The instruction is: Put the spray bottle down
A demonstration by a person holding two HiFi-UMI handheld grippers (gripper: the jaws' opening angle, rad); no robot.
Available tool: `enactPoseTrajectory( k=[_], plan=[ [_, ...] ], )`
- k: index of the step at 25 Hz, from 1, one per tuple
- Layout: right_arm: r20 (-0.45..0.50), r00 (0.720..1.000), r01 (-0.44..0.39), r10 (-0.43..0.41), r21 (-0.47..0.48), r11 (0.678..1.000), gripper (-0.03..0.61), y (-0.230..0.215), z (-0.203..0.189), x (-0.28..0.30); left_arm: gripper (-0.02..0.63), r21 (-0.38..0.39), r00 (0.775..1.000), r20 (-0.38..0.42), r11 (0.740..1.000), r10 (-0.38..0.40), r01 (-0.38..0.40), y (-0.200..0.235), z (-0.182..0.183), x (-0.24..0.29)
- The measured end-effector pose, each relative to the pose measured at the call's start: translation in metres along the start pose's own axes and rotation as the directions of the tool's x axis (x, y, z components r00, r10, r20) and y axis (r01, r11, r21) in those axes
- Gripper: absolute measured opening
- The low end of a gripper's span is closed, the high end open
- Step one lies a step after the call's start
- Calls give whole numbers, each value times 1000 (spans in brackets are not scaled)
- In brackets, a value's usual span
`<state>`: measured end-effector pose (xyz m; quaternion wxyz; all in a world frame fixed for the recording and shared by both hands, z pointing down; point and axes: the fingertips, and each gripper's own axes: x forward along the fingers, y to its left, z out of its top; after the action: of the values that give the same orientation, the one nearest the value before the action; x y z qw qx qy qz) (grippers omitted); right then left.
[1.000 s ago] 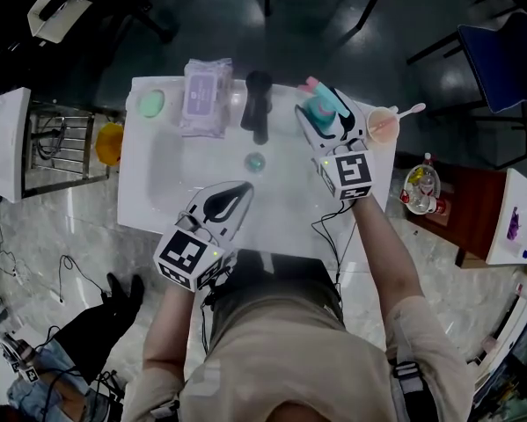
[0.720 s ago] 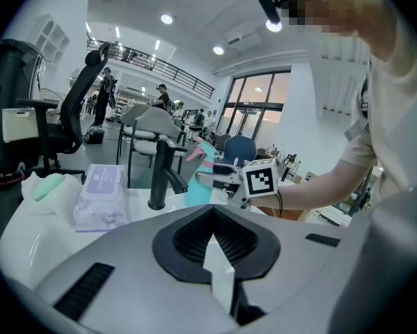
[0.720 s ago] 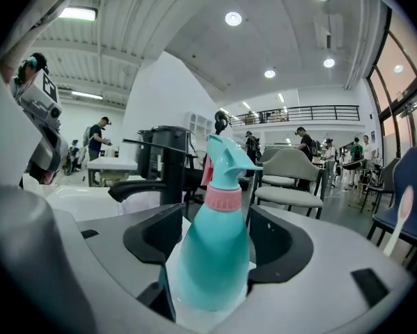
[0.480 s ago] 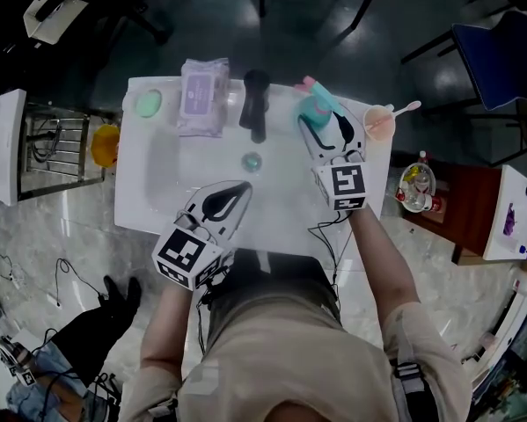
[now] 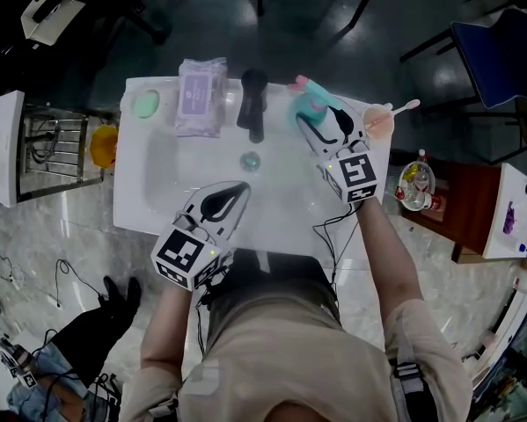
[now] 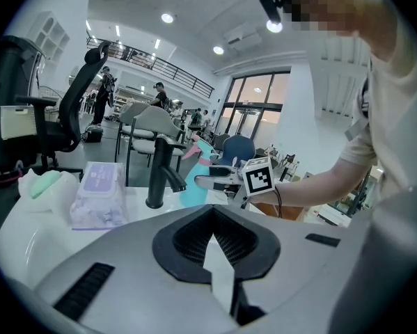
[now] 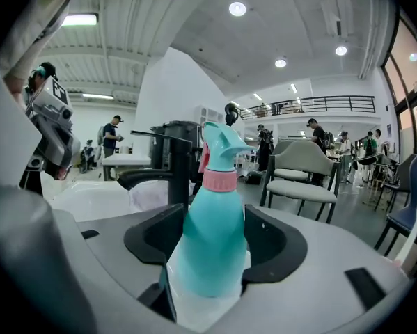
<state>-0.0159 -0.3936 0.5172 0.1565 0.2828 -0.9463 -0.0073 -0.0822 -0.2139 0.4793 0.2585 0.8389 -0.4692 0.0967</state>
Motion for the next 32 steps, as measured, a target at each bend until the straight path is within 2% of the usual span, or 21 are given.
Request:
enactPoseTrajectory(
  k=[8, 12, 17, 23, 27, 32],
  plan=[
    [21, 999, -42, 42, 1, 999, 272, 5, 3, 5, 9, -1, 1000, 2, 1000, 0, 0, -1, 2, 1],
    [25, 999, -41, 39, 72, 997, 273, 5, -1, 2, 9, 0, 1000, 1, 1000, 5, -5, 0, 1, 0],
    [-21, 1000, -8, 9, 34, 999, 272, 5, -7, -2, 11, 14, 1000, -8, 1000, 7, -6, -1, 0, -1],
    [-51, 999, -2, 4, 42, 999, 272, 3, -14, -2, 9, 24, 1000, -8, 1000, 5, -5, -2, -1, -2],
    [-57, 998, -33, 36, 55, 998, 272, 2, -15, -3, 11, 21, 1000, -13, 1000, 12, -12, -1, -3, -6],
    [-78, 991, -108, 108, 5, 994, 272, 6, -13, 2, 9, 20, 1000, -9, 1000, 10, -9, -2, -3, -6]
  ],
)
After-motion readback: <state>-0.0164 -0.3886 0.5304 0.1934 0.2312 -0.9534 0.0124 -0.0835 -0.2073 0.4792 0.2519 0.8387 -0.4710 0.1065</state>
